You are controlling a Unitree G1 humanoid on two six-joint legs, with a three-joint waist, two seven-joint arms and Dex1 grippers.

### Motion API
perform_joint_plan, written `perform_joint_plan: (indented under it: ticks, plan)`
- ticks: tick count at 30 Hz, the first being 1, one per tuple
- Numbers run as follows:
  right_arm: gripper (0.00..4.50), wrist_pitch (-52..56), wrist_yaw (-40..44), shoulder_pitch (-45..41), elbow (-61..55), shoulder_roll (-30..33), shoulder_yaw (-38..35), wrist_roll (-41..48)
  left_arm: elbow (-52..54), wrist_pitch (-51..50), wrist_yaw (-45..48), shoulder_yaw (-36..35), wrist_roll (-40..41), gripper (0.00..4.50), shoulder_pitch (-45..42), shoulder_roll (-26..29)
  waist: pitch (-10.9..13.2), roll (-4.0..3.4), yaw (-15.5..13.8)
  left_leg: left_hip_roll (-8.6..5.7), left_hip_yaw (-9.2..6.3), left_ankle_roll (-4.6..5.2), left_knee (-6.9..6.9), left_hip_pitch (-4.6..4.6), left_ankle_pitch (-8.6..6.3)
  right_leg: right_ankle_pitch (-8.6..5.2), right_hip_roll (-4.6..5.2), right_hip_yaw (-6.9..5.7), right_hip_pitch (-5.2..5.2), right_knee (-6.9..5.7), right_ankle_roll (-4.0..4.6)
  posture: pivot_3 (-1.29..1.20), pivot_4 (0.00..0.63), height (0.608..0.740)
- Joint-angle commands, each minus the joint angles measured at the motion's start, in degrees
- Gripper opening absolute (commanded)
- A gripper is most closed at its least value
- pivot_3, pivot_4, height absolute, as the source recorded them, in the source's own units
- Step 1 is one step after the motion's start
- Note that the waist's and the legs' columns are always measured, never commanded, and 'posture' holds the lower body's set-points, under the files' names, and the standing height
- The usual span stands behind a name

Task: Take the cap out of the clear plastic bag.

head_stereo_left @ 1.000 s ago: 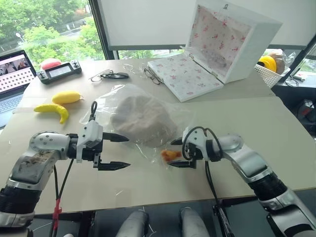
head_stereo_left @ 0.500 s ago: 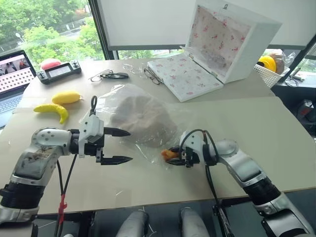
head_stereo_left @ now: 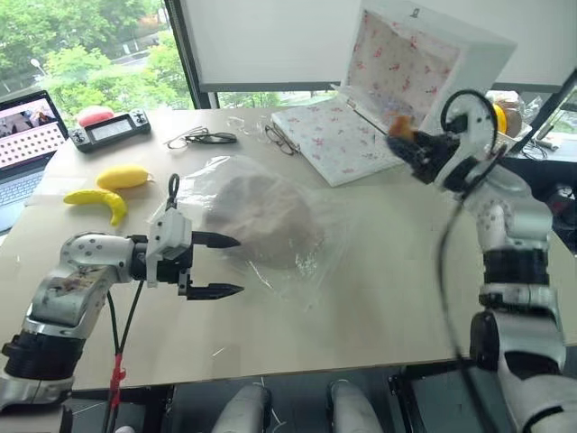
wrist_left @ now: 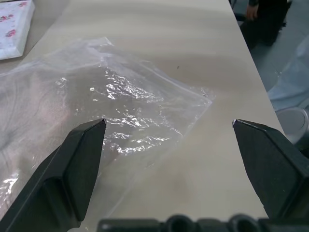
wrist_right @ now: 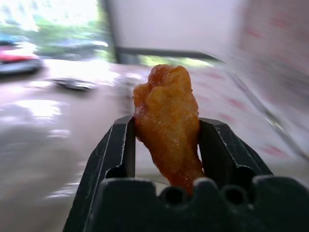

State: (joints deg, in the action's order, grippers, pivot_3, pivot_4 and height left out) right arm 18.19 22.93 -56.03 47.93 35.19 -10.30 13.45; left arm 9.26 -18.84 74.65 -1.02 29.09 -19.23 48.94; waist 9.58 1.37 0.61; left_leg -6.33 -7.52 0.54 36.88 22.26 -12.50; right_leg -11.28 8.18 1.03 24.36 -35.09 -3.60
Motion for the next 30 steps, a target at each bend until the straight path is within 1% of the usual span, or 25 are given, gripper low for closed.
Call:
perform_joint_plan:
  ticks: [1, 3, 5, 7, 10, 11, 15, 17, 20, 23, 25, 26, 27, 28, 30]
  plan:
    - [1.63, -9.15, -8.56, -3.02, 18.0, 2.61, 0.78, -6.62, 1.07, 0.18, -0.07, -0.46, -0.13, 4.5, -0.59, 0.23, 0.03, -0.03, 0.38, 0.02, 0.03, -0.01, -0.05, 0.05, 0.0, -0.01, -0.01, 0.0, 0.08, 0.01, 0.03, 0.0, 0.15, 0.74]
    - [1.63, -11.3, -10.22, -3.67, 23.33, 3.11, 1.33, -8.66, 1.08, 0.2, 0.01, -0.35, -0.19, 4.5, -0.7, 0.25, 0.05, -0.06, 1.21, 0.07, 0.17, -0.01, -0.1, 0.09, 0.0, 0.0, -0.01, 0.11, 0.17, 0.0, 0.05, 0.0, 0.15, 0.74]
    - [2.64, -12.36, -12.29, -2.73, 26.3, 3.26, 0.96, -9.94, 0.73, 0.27, 0.17, -0.31, -0.28, 4.5, -1.03, 0.34, 0.07, -0.08, 2.43, 0.11, 0.34, 0.0, -0.1, 0.07, 0.0, 0.0, -0.01, 0.27, 0.17, 0.0, 0.05, 0.0, 0.15, 0.74]
    - [3.13, -13.01, -13.18, -2.44, 27.78, 3.28, 0.53, -10.81, 0.58, 0.29, 0.25, -0.3, -0.32, 4.5, -1.17, 0.37, 0.07, -0.08, 3.38, 0.13, 0.35, 0.08, -0.1, 0.0, -0.05, 0.02, -0.01, 0.48, 0.16, 0.0, 0.02, 0.0, 0.15, 0.74]
    - [4.21, -13.52, -13.28, -2.69, 28.38, 3.19, 0.0, -11.53, 0.56, 0.29, 0.27, -0.3, -0.33, 4.5, -1.19, 0.37, 0.07, -0.07, 3.75, 0.2, 0.41, 0.18, -0.09, -0.27, -0.1, 0.09, -0.16, 0.83, -0.07, 0.04, -0.13, 0.0, 0.15, 0.74]
    - [4.42, -13.59, -13.29, -2.72, 28.47, 3.17, -0.14, -11.69, 0.56, 0.29, 0.27, -0.29, -0.33, 4.5, -1.2, 0.36, 0.08, -0.07, 3.74, 0.22, 0.46, 0.2, -0.08, -0.37, -0.11, 0.1, -0.21, 0.91, -0.15, 0.04, -0.16, 0.0, 0.15, 0.74]
    - [4.42, -14.07, -10.01, -2.9, 27.92, 2.09, -2.6, -9.52, 0.02, 0.52, 0.14, 0.31, -0.83, 4.5, -1.86, -0.16, 0.08, -0.07, 3.68, 0.36, 0.82, 0.2, -0.07, -0.59, -0.11, 0.12, -0.42, 1.19, -0.25, 0.04, -0.19, 0.0, 0.15, 0.74]
    - [4.42, -14.27, -8.35, -3.75, 27.28, 2.31, -2.79, -9.62, -0.39, 0.91, 0.38, 0.74, -1.33, 4.5, -2.0, -0.37, 0.08, -0.07, 3.68, 0.43, 1.18, 0.22, -0.07, -0.61, -0.12, 0.14, -0.48, 1.31, -0.23, 0.04, -0.19, 0.0, 0.15, 0.74]
    - [4.42, -14.83, -5.0, -5.43, 25.2, 3.07, -2.82, -9.36, -0.82, 1.99, 1.03, 1.5, -2.31, 4.5, -1.91, -0.44, 0.08, -0.07, 3.72, 0.47, 1.31, 0.27, -0.07, -0.59, -0.15, 0.16, -0.52, 1.42, -0.15, 0.05, -0.18, 0.0, 0.15, 0.74]
    - [4.42, -15.4, -1.59, -5.9, 21.38, 3.79, -2.45, -9.1, -1.36, 3.96, 1.12, 2.16, -3.85, 4.5, -1.83, -0.73, 0.09, -0.08, 3.68, 0.52, 1.36, 0.27, -0.07, -0.56, -0.16, 0.21, -0.56, 1.47, -0.07, 0.04, -0.14, 0.0, 0.15, 0.74]
    - [4.42, -15.04, 1.47, -4.62, 16.18, 4.35, -1.71, -9.04, -1.27, 4.27, 1.06, 2.16, -4.06, 4.5, -1.44, -0.95, 0.08, -0.08, 3.46, 0.55, 1.36, 0.26, -0.07, -0.58, -0.16, 0.22, -0.59, 1.47, -0.09, 0.04, -0.14, 0.0, 0.15, 0.74]
    - [4.42, -11.74, 6.27, -0.39, 4.98, 5.42, -0.97, -7.41, -1.25, 4.59, 0.88, 2.28, -4.41, 4.5, -1.04, -1.13, 0.08, -0.08, 3.41, 0.56, 1.35, 0.26, -0.06, -0.57, -0.16, 0.22, -0.6, 1.47, -0.08, 0.05, -0.14, 0.0, 0.15, 0.74]
    - [4.42, -8.95, 9.62, 3.0, -3.68, 6.16, -0.58, -6.13, -1.14, 4.84, 0.81, 2.23, -4.63, 4.5, -0.61, -1.2, 0.08, -0.08, 3.38, 0.56, 1.35, 0.26, -0.06, -0.57, -0.16, 0.22, -0.6, 1.47, -0.08, 0.04, -0.14, 0.0, 0.15, 0.74]
    - [4.42, -4.77, 13.63, 8.02, -15.66, 7.5, -0.46, -3.29, -0.97, 4.79, 0.61, 2.15, -4.71, 4.5, -0.3, -1.33, 0.08, -0.09, 2.96, 0.57, 1.33, 0.27, -0.07, -0.54, -0.16, 0.22, -0.61, 1.43, -0.08, 0.09, -0.14, 0.0, 0.15, 0.74]
    - [4.42, 1.98, 17.67, 16.46, -34.76, 9.56, -1.69, 2.18, -0.56, 4.6, 0.38, 1.92, -4.61, 4.5, 0.08, -1.45, 0.08, -0.11, 2.59, 0.61, 1.18, 0.29, 0.01, -0.36, -0.24, 0.21, -0.63, 1.36, 0.05, 0.01, -0.16, 0.0, 0.15, 0.74]
